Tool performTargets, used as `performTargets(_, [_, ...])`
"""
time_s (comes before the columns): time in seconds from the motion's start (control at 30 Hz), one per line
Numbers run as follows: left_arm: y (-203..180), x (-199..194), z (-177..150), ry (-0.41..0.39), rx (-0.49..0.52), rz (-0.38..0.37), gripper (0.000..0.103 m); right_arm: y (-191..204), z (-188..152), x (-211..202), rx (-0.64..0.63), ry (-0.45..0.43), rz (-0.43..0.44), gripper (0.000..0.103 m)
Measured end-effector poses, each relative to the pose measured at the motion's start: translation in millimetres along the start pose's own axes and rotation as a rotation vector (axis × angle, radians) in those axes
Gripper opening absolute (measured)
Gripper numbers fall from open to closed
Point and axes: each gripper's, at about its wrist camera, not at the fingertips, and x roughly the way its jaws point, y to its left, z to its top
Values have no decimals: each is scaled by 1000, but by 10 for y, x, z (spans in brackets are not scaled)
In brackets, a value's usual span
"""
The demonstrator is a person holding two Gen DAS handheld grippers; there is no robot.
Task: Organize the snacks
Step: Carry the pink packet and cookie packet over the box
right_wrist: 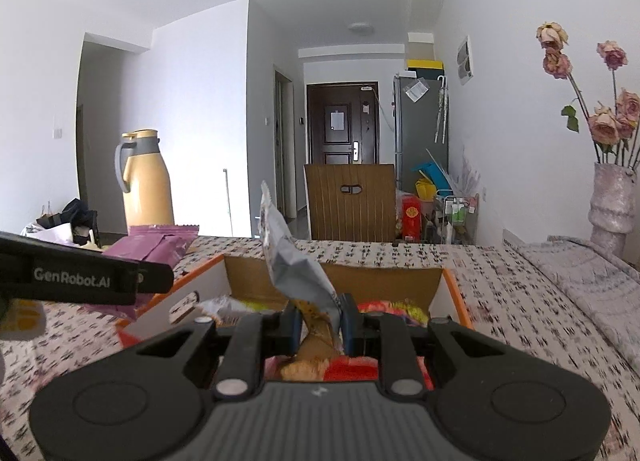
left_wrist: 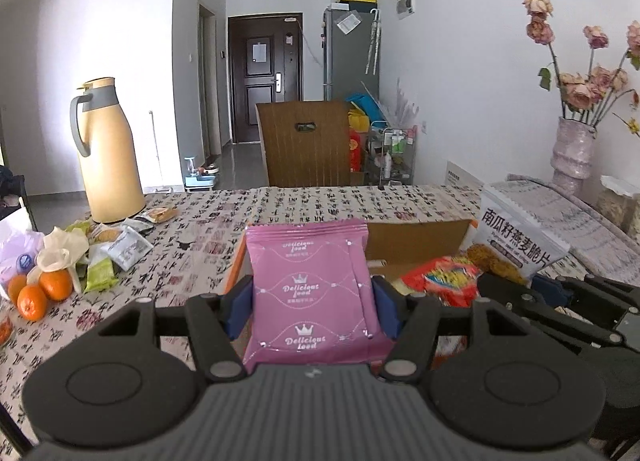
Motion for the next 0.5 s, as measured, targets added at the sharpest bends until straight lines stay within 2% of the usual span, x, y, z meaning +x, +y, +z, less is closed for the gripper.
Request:
performTargets(0.23, [-27, 385, 161, 4, -24, 22, 63, -33, 110, 398, 3, 3, 7, 19])
performTargets(0.37, [2, 573, 105, 1, -48, 20, 63, -52, 49, 568, 17, 8, 8, 19])
performTargets(0.5, [35, 762, 15, 30, -51, 7, 63, -95, -35, 712, 27, 57, 9, 19])
